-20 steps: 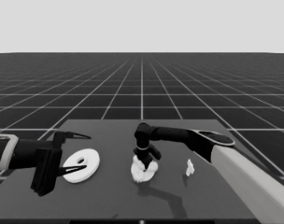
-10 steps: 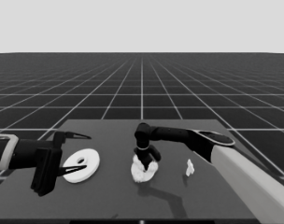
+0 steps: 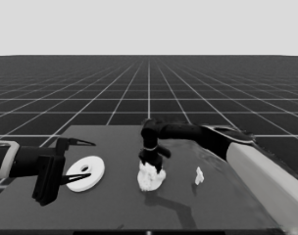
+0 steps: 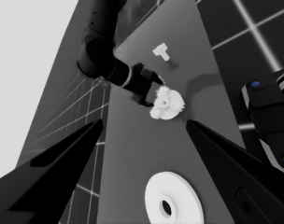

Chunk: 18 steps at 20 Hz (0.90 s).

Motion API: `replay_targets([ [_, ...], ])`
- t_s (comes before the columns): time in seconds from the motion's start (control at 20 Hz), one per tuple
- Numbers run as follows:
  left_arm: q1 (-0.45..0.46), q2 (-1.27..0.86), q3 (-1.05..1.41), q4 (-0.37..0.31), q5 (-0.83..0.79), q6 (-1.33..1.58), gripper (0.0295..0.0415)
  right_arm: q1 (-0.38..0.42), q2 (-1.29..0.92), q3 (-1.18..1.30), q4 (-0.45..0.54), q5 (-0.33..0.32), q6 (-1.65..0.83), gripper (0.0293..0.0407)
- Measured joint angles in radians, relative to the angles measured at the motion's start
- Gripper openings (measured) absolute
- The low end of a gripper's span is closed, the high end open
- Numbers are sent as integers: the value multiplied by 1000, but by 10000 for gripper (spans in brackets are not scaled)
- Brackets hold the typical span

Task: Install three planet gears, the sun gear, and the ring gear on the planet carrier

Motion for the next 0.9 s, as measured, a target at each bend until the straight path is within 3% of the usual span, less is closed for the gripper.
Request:
replay_targets([
  [0.05, 0, 0, 0, 0, 0, 0, 385, 107, -3, 27, 81, -19, -236, 391],
  [0.15, 0, 0, 0, 0, 0, 0, 385, 204, 2, 14, 163, -21, -485, 386],
  [0.45, 0, 0, 0, 0, 0, 0, 385, 246, 6, -7, 205, -20, -624, 385],
  [0.5, 0, 0, 0, 0, 0, 0, 385, 90, -265, 448, -96, 144, -1047, 406],
  [0.55, 0, 0, 0, 0, 0, 0, 385, -107, -686, 786, -279, 241, -1316, 395],
  [0.6, 0, 0, 0, 0, 0, 0, 385, -215, -947, 985, -386, 297, -1474, 389],
  [0.7, 0, 0, 0, 0, 0, 0, 385, -306, -1177, 1175, -486, 351, -1622, 385],
  [0.9, 0, 0, 0, 0, 0, 0, 385, -344, -1277, 1263, -533, 377, -1691, 385],
])
